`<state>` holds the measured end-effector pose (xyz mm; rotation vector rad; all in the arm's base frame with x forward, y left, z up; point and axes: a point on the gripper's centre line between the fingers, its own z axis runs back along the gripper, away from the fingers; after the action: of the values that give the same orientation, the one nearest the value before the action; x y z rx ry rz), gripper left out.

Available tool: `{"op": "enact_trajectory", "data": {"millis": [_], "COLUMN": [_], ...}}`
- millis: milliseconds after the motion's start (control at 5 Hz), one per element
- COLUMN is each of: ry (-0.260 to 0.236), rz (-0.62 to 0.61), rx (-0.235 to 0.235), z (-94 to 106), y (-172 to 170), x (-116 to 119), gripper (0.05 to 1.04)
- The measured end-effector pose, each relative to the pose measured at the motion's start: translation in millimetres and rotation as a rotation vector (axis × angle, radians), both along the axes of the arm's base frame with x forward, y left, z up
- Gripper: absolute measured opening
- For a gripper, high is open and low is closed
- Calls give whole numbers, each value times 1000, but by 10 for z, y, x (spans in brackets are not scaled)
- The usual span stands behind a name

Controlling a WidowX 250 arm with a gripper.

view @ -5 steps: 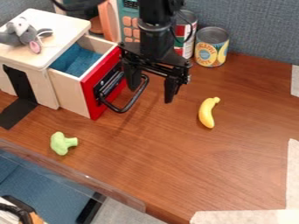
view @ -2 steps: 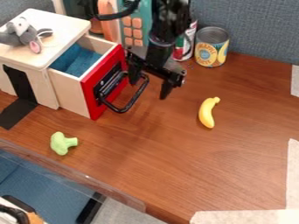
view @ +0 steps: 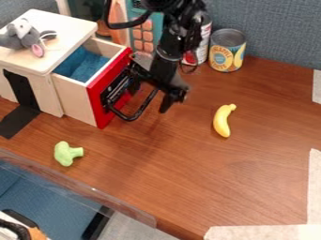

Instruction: Close the drawer

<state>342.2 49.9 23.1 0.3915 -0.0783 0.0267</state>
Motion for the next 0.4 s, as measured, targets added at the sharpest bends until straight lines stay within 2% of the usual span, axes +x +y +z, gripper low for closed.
{"op": "enact_trajectory", "data": {"millis": [400], "ry": [24], "rz": [-34], "rx": [88], "z": [6], "y": [8], "x": [-60], "gripper": [359]}}
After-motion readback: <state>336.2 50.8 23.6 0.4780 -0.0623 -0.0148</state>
